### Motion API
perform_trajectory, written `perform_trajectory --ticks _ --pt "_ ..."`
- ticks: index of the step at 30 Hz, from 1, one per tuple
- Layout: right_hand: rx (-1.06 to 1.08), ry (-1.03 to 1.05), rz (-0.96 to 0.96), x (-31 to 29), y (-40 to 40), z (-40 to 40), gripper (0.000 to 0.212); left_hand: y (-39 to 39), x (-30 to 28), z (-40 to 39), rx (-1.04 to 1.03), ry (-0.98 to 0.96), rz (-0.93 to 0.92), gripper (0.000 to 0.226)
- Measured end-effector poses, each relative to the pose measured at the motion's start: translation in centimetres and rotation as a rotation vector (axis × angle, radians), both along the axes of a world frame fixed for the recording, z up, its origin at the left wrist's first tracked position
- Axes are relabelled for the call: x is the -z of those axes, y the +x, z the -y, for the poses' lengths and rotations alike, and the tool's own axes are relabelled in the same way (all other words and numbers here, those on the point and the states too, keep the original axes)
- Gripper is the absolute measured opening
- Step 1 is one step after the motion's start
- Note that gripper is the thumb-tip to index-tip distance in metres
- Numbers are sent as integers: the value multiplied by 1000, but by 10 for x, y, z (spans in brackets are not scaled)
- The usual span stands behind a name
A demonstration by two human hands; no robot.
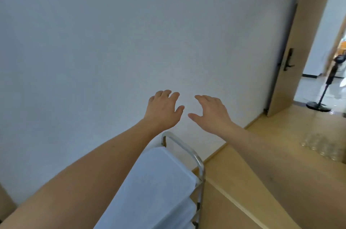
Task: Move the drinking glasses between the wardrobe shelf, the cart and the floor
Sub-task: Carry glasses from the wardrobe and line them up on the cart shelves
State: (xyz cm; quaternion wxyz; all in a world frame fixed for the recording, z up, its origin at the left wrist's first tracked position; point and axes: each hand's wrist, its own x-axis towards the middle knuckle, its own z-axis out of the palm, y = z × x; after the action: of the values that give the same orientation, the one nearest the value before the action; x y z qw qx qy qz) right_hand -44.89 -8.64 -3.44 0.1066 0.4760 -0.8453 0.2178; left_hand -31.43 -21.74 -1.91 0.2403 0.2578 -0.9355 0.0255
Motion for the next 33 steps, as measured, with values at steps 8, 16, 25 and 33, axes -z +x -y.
perform_trajectory --ticks 8,16,25,33 --pt "363 2 8 -19 -60 -119 78 -106 -11 -71 359 30 -45 56" --pt "577 -27 13 -20 -120 -219 79 -212 -21 -166 628 30 -47 53" --pt "724 -42 -2 -28 -237 -303 81 -351 -33 -252 773 2 -50 55" --pt "766 -39 -4 -26 -334 -350 81 -455 -40 -296 821 17 -23 56"
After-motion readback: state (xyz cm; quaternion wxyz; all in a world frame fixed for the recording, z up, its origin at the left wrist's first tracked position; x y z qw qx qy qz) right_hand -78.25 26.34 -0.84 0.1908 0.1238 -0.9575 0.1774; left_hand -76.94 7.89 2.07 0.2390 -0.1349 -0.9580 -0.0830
